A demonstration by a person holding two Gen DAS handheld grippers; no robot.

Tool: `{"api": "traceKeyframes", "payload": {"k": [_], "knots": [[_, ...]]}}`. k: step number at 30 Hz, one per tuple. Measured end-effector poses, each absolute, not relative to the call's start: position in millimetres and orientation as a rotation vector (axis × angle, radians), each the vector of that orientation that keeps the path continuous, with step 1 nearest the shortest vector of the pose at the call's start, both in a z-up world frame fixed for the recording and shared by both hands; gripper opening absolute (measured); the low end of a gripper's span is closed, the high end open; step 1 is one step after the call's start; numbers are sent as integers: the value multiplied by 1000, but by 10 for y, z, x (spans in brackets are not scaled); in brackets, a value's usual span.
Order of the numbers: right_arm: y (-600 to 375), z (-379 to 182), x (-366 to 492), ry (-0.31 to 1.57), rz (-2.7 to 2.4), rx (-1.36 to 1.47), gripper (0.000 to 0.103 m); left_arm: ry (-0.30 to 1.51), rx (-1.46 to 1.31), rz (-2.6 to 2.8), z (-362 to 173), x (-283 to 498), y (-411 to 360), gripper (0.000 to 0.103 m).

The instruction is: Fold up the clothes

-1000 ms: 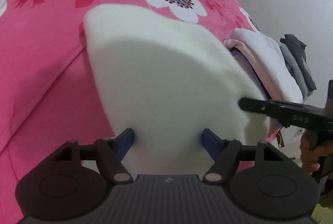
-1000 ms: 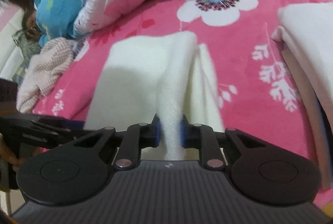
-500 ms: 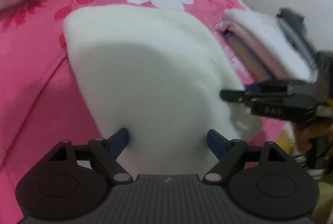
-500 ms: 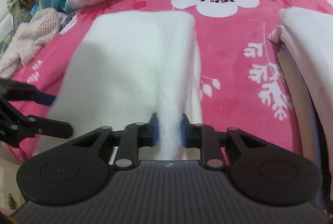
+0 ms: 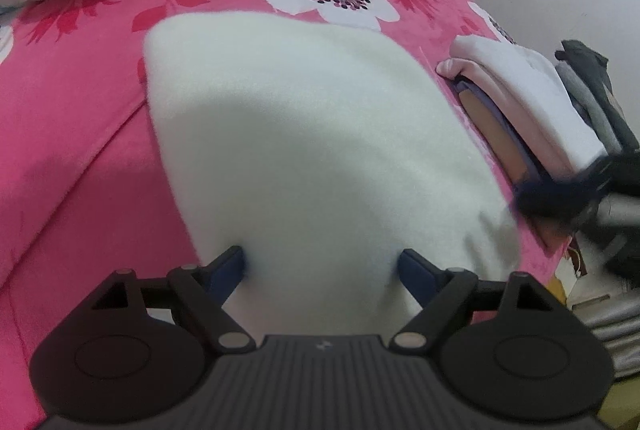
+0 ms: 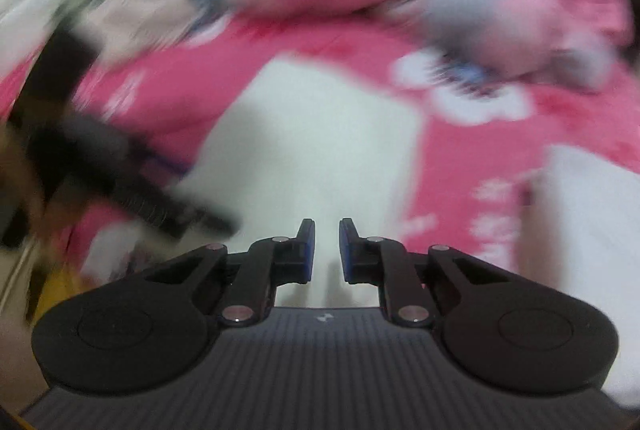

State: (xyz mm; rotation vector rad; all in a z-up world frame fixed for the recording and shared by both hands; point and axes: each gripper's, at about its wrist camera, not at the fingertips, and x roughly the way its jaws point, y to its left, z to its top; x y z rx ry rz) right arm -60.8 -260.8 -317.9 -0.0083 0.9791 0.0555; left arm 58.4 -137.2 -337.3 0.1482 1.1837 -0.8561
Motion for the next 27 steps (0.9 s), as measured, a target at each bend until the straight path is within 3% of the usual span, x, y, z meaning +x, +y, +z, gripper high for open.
{"api": "traceKeyframes", "payload": {"k": [5,11,16,21,27], "knots": [[-2610,-3908,-451,1148,59,-185,6,1187,64,-887,-3307,595,-1216,84],[-2676,-3889,-371,1189,60,-150,5,1243,-155,-777,-3330,653,-711,80],[-2695,-3915,-279,1206,82,-126,5,1348,-238,-763,-3680,585,-692,77],[-2715,-3903,-197,1248,126,-140,5,1334,-379,-683,-3832,455,-614,77],[-2620,-3344,-132,1263,194,-204,6,1297,-452,-613,-3858,293,-590,72]]}}
